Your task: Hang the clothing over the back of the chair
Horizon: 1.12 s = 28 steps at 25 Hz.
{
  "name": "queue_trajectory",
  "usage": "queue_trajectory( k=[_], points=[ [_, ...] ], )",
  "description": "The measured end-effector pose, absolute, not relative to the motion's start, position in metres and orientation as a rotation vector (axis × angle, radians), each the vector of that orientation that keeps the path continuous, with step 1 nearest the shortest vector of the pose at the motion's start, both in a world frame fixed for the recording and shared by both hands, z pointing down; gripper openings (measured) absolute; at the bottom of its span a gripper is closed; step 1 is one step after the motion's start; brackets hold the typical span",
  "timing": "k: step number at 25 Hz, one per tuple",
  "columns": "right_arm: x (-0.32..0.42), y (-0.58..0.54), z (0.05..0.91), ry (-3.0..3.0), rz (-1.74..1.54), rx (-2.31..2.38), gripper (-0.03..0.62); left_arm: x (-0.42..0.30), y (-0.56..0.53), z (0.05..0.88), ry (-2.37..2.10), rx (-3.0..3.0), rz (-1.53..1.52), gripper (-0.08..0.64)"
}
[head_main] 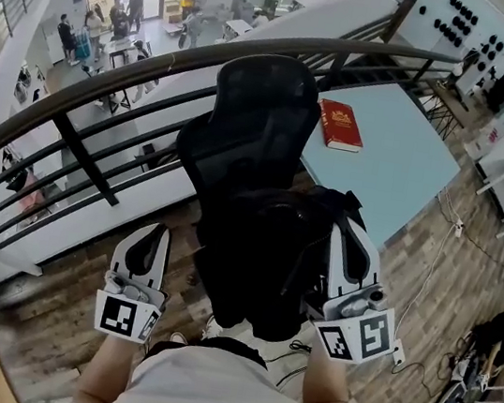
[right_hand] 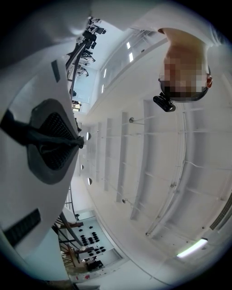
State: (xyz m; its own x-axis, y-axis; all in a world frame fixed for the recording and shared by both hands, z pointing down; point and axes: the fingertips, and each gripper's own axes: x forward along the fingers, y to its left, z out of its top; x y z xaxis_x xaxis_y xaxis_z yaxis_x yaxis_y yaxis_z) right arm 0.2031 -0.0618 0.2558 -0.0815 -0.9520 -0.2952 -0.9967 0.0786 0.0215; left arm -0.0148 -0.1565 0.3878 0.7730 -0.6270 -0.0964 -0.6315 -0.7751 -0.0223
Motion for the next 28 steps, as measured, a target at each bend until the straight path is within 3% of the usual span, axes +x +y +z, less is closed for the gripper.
queue_trajectory(
  k=[28],
  points=[
    [0.264,-0.235,0.137,2.137,0.661,-1.911,0.029,-0.013,-0.208,0.38,1.207,-2.822,0.125,0.035]
  ],
)
